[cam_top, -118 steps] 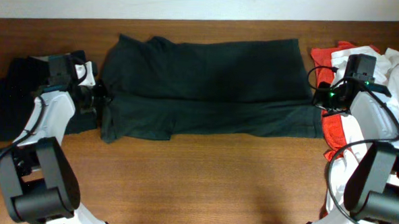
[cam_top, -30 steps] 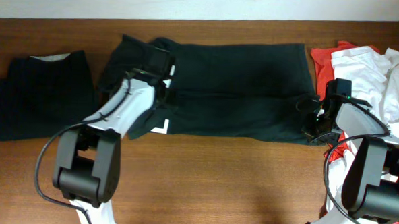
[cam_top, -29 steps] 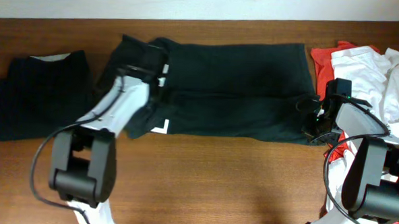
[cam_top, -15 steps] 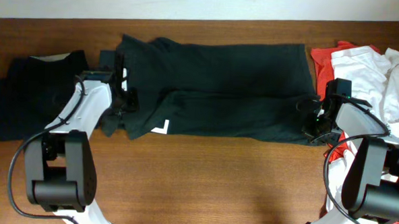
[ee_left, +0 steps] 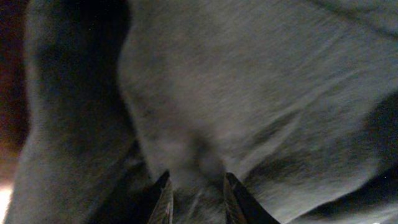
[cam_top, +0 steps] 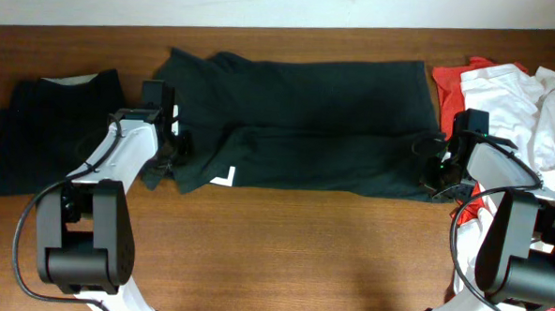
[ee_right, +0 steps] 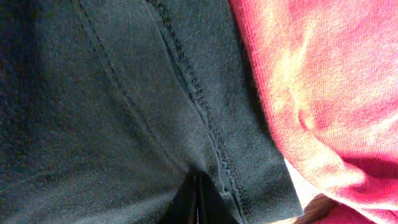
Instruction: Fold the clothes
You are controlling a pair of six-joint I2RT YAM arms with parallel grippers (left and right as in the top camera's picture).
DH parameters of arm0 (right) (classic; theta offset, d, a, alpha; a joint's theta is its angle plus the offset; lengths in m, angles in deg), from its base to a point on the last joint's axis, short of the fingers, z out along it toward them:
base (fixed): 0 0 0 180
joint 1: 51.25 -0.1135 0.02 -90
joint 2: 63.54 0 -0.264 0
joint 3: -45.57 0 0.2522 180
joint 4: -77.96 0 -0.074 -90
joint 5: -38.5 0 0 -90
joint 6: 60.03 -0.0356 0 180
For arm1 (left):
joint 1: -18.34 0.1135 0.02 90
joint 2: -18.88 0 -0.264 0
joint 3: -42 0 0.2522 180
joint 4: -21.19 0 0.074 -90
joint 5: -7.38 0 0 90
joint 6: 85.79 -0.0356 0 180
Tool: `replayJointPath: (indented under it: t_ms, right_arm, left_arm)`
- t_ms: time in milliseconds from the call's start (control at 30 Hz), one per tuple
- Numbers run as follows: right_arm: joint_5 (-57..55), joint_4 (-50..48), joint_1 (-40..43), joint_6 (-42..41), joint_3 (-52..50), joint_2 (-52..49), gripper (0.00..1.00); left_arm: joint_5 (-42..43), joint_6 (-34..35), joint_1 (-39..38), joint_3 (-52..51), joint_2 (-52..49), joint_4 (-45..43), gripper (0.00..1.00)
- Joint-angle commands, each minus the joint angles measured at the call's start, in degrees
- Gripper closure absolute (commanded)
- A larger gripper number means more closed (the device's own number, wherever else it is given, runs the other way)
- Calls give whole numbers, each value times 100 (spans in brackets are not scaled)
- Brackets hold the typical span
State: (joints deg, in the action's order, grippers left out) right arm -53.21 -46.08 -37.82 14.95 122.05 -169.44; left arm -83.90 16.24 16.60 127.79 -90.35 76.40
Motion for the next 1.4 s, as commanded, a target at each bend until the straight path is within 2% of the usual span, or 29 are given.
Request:
replayJointPath:
  t_ms: [0, 133, 467, 500, 600, 633, 933, 967, 1067, 1100, 1167, 1233, 1300, 1367]
  right_arm:
    - [-348, 107, 13, -48, -247, -162, 95]
    - [-348, 109, 13, -48, -247, -162, 95]
    - [-348, 116, 13, -48, -247, -162, 96]
    - [-345, 116, 13, -48, -247, -162, 96]
    - [-348, 114, 13, -48, -247, -162, 95]
    - [-345, 114, 13, -48, -247, -162, 96]
    - [-348, 114, 13, -48, -247, -162, 96]
    - [-348, 114, 13, -48, -247, -162, 95]
    - [-348, 131, 13, -48, -247, -162, 95]
    - [-348, 140, 13, -48, -247, -162, 95]
    - [-348, 184, 13, -48, -247, -162, 95]
    - [-348, 201, 13, -46, -247, -162, 94]
    - [-348, 201, 13, -46, -247, -162, 94]
    - [-348, 199, 13, -46, -247, -162, 95]
  left_arm:
    - [-374, 28, 20, 286, 295, 177, 72]
    - [-367, 79, 13, 225, 295, 363, 72]
    - [-129, 144, 4, -181, -15, -186, 73]
    - [-129, 144, 4, -179, -15, -210, 77]
    - [-131, 142, 4, -96, -15, -249, 98]
    - [-129, 142, 4, -13, -15, -249, 100]
    - [-151, 140, 85, 1202, -15, -529, 100]
    - [-146, 140, 118, 1209, -17, -612, 88]
    - [-157, 131, 116, 1202, -68, -254, 34]
    - [-195, 114, 120, 1202, -72, -66, 29]
    - [-588, 118, 184, 1202, -70, 396, 29]
    - [-866, 120, 321, 1202, -68, 841, 40]
    - [-855, 125, 549, 1202, -68, 1099, 42]
    - [-555, 118, 885, 1202, -70, 1097, 57]
